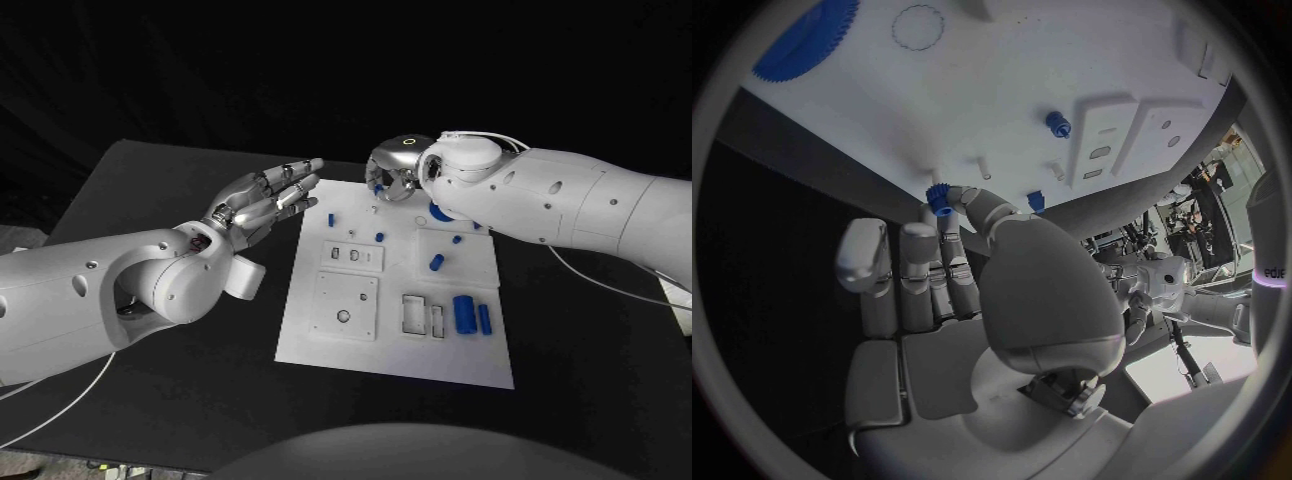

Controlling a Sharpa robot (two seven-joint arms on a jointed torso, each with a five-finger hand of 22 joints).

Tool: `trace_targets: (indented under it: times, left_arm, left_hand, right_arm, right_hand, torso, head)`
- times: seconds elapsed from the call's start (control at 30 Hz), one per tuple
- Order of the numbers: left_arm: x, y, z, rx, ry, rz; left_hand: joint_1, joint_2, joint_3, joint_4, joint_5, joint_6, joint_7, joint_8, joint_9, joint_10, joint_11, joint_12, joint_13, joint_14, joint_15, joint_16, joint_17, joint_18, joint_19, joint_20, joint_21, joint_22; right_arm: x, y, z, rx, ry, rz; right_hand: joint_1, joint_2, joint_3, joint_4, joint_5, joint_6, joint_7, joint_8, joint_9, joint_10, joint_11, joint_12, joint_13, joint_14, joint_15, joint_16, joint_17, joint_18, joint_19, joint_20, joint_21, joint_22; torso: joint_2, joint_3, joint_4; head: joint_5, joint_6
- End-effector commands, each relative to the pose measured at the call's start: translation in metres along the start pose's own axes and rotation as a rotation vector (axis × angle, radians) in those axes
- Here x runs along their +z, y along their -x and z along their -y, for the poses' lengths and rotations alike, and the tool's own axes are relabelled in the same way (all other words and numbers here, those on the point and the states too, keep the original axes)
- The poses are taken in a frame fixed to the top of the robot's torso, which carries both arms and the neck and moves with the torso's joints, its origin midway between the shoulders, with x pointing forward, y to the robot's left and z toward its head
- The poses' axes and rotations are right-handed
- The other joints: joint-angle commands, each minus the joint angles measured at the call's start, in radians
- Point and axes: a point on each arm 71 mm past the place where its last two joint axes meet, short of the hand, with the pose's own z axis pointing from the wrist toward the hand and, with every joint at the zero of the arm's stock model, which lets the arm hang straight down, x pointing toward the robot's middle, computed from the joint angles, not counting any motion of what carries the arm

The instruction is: Assemble the parts on the task board

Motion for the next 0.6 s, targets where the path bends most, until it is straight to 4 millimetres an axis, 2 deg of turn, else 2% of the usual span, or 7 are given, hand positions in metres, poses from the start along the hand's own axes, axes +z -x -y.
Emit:
trace_targets:
  times: [0.03, 0.37, 0.43, 0.47, 0.53, 0.6]
  left_arm:
    - [0.001, -0.003, 0.001, -0.002, -0.008, -0.021]
    - [0.001, -0.001, 0.000, 0.001, -0.006, -0.016]
    - [0.001, 0.000, 0.000, 0.001, -0.005, -0.016]
    - [0.001, 0.000, 0.000, 0.001, -0.005, -0.016]
    - [0.002, 0.000, 0.000, 0.001, -0.004, -0.017]
    - [0.002, -0.001, 0.000, 0.001, -0.003, -0.017]
  left_hand:
    - [0.009, 0.001, 0.006, -0.001, 0.005, 0.002, 0.007, 0.005, 0.001, 0.001, 0.005, 0.003, 0.001, -0.003, 0.006, 0.006, 0.001, -0.001, 0.006, -0.001, 0.005, 0.001]
    - [0.009, 0.001, 0.007, 0.000, 0.006, 0.002, 0.008, 0.005, 0.001, 0.001, 0.006, 0.004, 0.001, -0.002, 0.007, 0.007, 0.001, -0.002, 0.007, -0.001, 0.005, 0.002]
    - [0.009, 0.001, 0.007, 0.000, 0.006, 0.002, 0.008, 0.005, 0.001, 0.001, 0.006, 0.004, 0.001, -0.002, 0.007, 0.007, 0.001, -0.002, 0.007, -0.001, 0.005, 0.002]
    - [0.010, 0.001, 0.008, 0.000, 0.006, 0.002, 0.009, 0.005, 0.001, 0.002, 0.007, 0.004, 0.001, -0.002, 0.008, 0.009, 0.001, -0.003, 0.008, -0.001, 0.006, 0.002]
    - [0.010, 0.001, 0.008, 0.000, 0.006, 0.002, 0.009, 0.005, 0.001, 0.002, 0.007, 0.004, 0.001, -0.002, 0.008, 0.009, 0.001, -0.003, 0.008, -0.001, 0.006, 0.002]
    - [0.010, 0.001, 0.008, 0.000, 0.006, 0.002, 0.009, 0.005, 0.001, 0.002, 0.007, 0.004, 0.001, -0.002, 0.008, 0.009, 0.001, -0.003, 0.008, -0.001, 0.006, 0.002]
  right_arm:
    - [-0.002, -0.007, 0.001, 0.000, 0.000, -0.031]
    - [-0.007, -0.015, 0.003, 0.019, 0.000, -0.042]
    - [-0.007, -0.017, 0.003, 0.023, -0.001, -0.044]
    - [-0.008, -0.017, 0.003, 0.025, -0.001, -0.045]
    - [-0.008, -0.018, 0.003, 0.028, -0.003, -0.046]
    - [-0.008, -0.019, 0.003, 0.030, -0.005, -0.046]
  right_hand:
    - [0.003, -0.004, 0.002, 0.005, -0.001, -0.009, 0.000, -0.005, 0.000, 0.004, -0.001, -0.004, -0.001, -0.004, 0.002, -0.003, 0.000, -0.011, 0.000, -0.001, -0.006, -0.001]
    - [-0.001, -0.007, 0.001, 0.007, 0.001, -0.011, 0.000, -0.008, -0.001, 0.002, 0.002, -0.012, -0.004, -0.005, 0.003, -0.005, -0.003, -0.010, -0.001, -0.001, -0.008, -0.001]
    - [-0.004, -0.009, 0.003, 0.010, -0.008, -0.020, 0.001, -0.017, -0.003, -0.010, 0.005, -0.029, -0.010, -0.008, 0.006, -0.009, -0.009, -0.010, -0.003, 0.000, -0.013, -0.003]
    - [-0.005, -0.010, 0.005, 0.011, -0.016, -0.028, 0.001, -0.024, -0.006, -0.020, 0.007, -0.042, -0.016, -0.009, 0.007, -0.011, -0.011, -0.010, -0.004, 0.000, -0.014, -0.003]
    - [-0.010, -0.016, 0.013, 0.018, -0.071, -0.072, -0.002, -0.062, -0.026, -0.065, 0.016, -0.099, -0.040, -0.011, 0.013, -0.017, -0.018, -0.009, -0.006, 0.004, -0.022, -0.004]
    - [-0.012, -0.025, 0.013, 0.022, -0.129, -0.129, -0.014, -0.111, -0.059, -0.118, 0.021, -0.155, -0.062, -0.022, 0.019, -0.030, -0.039, -0.006, -0.016, 0.008, -0.039, -0.014]
  torso:
    - [0.000, 0.0004, -0.0001]
    - [0.000, -0.0001, -0.0012]
    - [-0.001, 0.0001, -0.0013]
    - [0.000, -0.0001, -0.0005]
    - [0.000, -0.0003, -0.0002]
    - [0.000, -0.0004, 0.0000]
  head:
    - [0.000, 0.001]
    - [0.001, 0.000]
    - [-0.001, -0.001]
    - [-0.002, -0.001]
    - [-0.003, -0.001]
    - [-0.003, 0.000]
